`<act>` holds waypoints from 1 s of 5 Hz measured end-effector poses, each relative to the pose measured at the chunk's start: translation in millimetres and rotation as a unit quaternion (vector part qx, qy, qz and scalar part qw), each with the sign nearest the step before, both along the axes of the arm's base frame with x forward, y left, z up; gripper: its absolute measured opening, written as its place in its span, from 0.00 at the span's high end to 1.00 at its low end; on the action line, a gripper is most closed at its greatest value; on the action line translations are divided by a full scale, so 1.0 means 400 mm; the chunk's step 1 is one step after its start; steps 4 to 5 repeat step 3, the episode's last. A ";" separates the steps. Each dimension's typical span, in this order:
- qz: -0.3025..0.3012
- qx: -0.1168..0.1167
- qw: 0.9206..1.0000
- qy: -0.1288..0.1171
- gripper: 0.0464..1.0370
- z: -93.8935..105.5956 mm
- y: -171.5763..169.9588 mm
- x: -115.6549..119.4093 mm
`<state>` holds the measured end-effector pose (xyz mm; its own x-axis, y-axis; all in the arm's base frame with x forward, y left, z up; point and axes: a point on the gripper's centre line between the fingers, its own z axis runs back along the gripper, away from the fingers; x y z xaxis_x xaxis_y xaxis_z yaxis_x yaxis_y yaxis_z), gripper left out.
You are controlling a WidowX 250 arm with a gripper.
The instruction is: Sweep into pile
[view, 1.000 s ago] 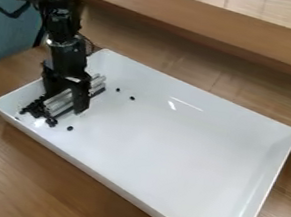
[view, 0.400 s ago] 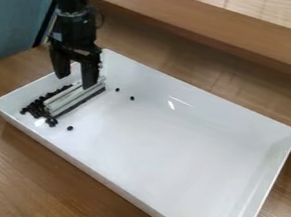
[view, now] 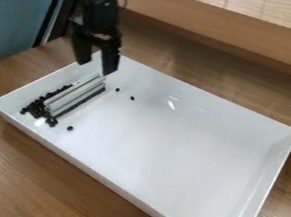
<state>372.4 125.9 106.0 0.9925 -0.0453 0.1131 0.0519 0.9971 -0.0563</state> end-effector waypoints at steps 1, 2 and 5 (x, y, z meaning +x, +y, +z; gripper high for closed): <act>-0.040 -0.007 0.999 0.005 0.04 0.006 -0.062 0.014; -0.072 -0.010 0.997 -0.006 0.04 0.021 -0.120 0.038; -0.096 -0.012 0.995 -0.002 0.04 0.021 -0.166 0.043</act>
